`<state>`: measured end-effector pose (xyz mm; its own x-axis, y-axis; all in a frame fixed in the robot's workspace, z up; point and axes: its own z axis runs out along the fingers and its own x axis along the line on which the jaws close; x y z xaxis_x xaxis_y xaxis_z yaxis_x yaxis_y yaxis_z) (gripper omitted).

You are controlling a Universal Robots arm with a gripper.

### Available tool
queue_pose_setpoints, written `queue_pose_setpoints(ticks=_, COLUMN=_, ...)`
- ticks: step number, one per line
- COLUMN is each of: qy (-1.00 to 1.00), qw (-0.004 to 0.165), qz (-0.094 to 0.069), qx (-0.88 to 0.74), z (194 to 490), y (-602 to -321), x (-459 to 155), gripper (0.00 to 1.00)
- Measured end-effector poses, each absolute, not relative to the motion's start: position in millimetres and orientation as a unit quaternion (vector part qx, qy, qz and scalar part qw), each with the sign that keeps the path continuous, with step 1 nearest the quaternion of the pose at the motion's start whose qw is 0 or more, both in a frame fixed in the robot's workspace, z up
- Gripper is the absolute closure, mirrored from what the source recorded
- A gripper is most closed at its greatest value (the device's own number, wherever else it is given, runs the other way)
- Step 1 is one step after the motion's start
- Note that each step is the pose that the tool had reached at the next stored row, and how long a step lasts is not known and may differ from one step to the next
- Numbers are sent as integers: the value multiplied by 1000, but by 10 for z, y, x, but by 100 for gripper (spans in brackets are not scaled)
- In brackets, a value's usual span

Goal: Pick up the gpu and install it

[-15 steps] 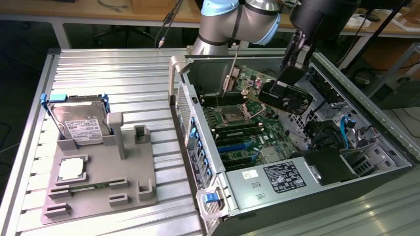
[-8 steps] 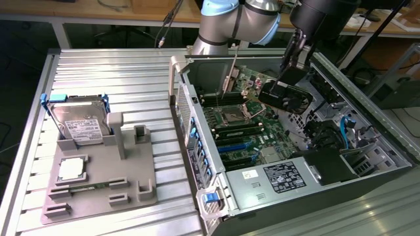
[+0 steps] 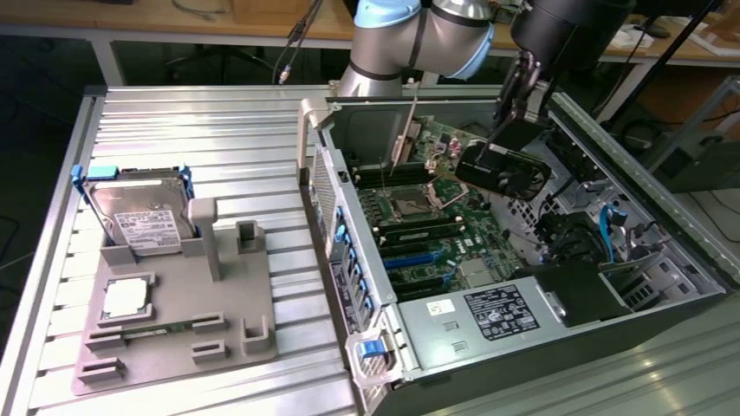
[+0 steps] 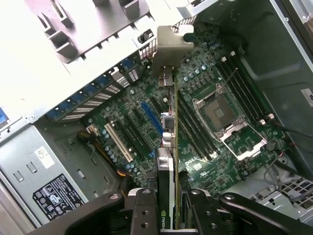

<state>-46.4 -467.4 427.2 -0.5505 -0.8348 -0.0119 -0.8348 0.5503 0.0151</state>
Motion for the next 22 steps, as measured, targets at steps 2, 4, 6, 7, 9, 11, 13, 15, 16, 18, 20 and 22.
queue_pose_setpoints(ticks=2, qy=879, qw=2, qz=9, qx=-477, z=4272, y=-4674, x=-464, gripper=73)
queue_pose_setpoints(ticks=4, qy=876, qw=2, qz=9, qx=-482, z=4272, y=-4674, x=-464, gripper=73)
queue_pose_setpoints(ticks=6, qy=875, qw=2, qz=10, qx=-485, z=4272, y=-4674, x=-464, gripper=73)
queue_pose_setpoints(ticks=7, qy=874, qw=2, qz=9, qx=-486, z=4272, y=-4674, x=-464, gripper=73)
queue_pose_setpoints(ticks=9, qy=872, qw=1, qz=10, qx=-489, z=4272, y=-4674, x=-464, gripper=73)
queue_pose_setpoints(ticks=11, qy=870, qw=1, qz=10, qx=-492, z=4272, y=-4674, x=-464, gripper=73)
queue_pose_setpoints(ticks=13, qy=869, qw=1, qz=10, qx=-495, z=4272, y=-4674, x=-464, gripper=73)
queue_pose_setpoints(ticks=15, qy=867, qw=1, qz=10, qx=-498, z=4272, y=-4674, x=-464, gripper=73)
queue_pose_setpoints(ticks=16, qy=866, qw=1, qz=10, qx=-500, z=4272, y=-4674, x=-464, gripper=73)
queue_pose_setpoints(ticks=18, qy=864, qw=1, qz=10, qx=-504, z=4272, y=-4674, x=-464, gripper=73)
queue_pose_setpoints(ticks=20, qy=862, qw=1, qz=10, qx=-508, z=4272, y=-4674, x=-464, gripper=73)
queue_pose_setpoints(ticks=22, qy=859, qw=1, qz=10, qx=-511, z=4272, y=-4674, x=-464, gripper=73)
